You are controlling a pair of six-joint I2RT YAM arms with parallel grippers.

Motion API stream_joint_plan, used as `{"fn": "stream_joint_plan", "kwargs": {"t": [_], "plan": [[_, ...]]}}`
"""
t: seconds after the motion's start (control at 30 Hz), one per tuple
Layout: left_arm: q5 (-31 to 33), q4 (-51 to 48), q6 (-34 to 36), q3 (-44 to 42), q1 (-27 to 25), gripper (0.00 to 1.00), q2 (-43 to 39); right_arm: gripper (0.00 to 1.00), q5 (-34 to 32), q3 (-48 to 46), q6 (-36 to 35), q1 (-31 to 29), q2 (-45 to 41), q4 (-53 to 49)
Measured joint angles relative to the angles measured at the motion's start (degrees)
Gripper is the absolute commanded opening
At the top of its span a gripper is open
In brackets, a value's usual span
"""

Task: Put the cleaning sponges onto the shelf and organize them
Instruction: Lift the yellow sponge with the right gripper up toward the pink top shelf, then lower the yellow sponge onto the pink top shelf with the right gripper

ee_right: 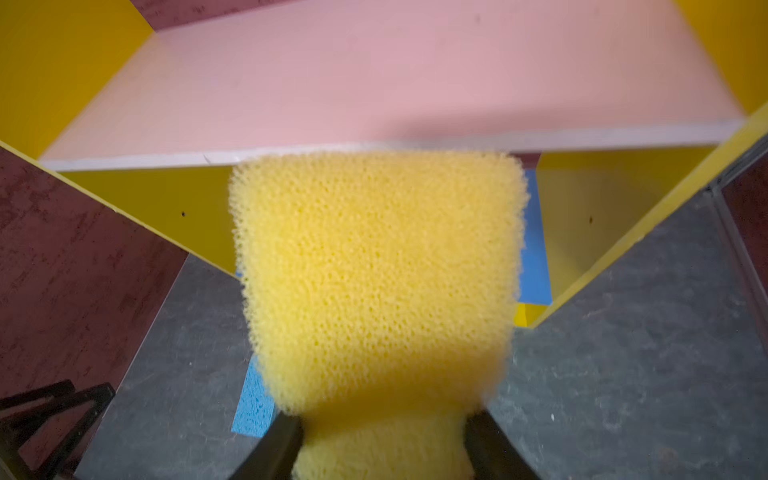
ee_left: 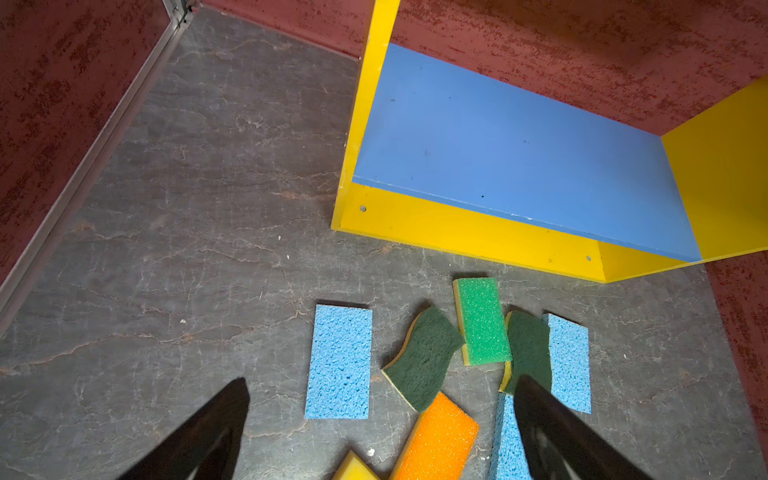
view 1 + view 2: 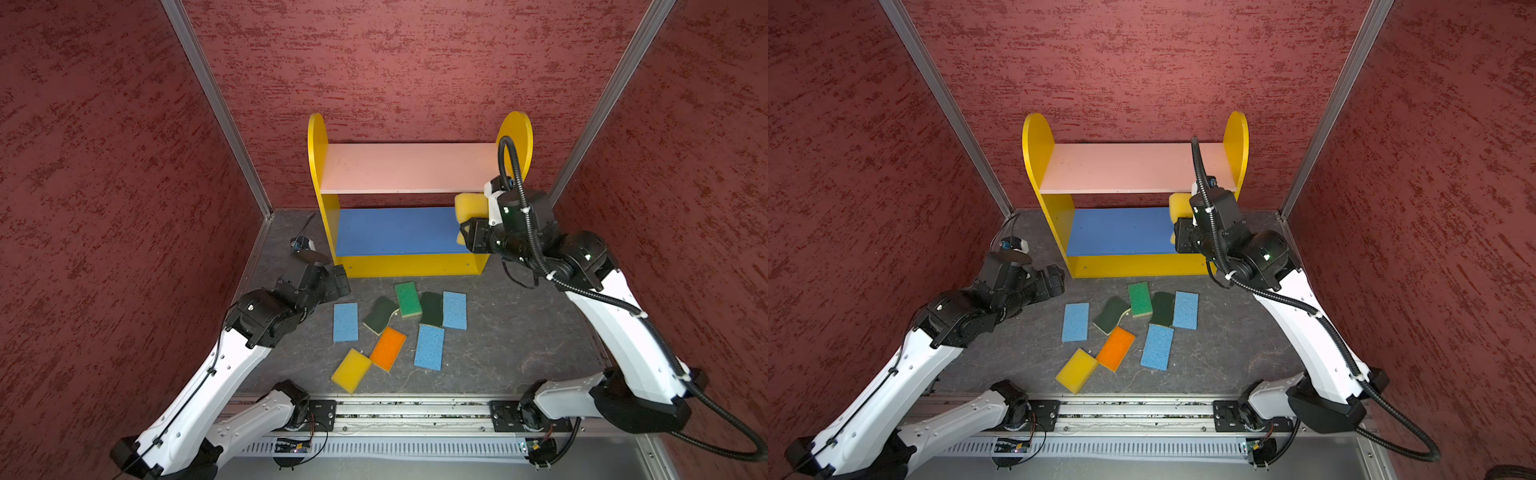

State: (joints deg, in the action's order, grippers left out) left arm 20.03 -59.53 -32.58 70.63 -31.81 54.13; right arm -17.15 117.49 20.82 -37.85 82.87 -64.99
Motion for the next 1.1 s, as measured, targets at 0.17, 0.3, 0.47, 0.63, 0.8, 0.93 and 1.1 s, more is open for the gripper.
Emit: {"fn": "stream_joint_plan", "kwargs": {"t": [0.17,0.3,0.47,0.63,0.8,0.93,1.1], "plan": [[-0.07,1.07,0.52,0.68,0.00,1.00,0.04,0.52,-6.69,8.00,-5.51,0.50,5.49,0.20],[-0.04,1.46,1.18,2.36,0.00,1.00,0.72,0.52,-9.51,10.10,-9.99,2.78,9.09,2.89],[-0.04,2.73,1.33,2.56,0.00,0.99,1.44,0.51,-10.40,11.50,-14.23,8.50,13.94,7.28],[0.59,3.15,1.25,2.56,0.00,0.99,2.27,0.51,-9.16,13.53,-15.98,12.28,17.73,10.19],[1.16,3.98,1.03,2.56,0.04,1.00,3.67,0.50,-7.39,14.34,-16.76,13.27,18.27,12.81],[1.33,4.35,0.83,2.56,0.11,0.99,4.94,0.51,-5.68,14.36,-16.81,13.49,18.38,16.00],[1.46,4.35,0.13,2.54,0.68,0.99,5.70,0.51,-4.48,14.36,-16.79,13.64,19.61,17.92]]}}
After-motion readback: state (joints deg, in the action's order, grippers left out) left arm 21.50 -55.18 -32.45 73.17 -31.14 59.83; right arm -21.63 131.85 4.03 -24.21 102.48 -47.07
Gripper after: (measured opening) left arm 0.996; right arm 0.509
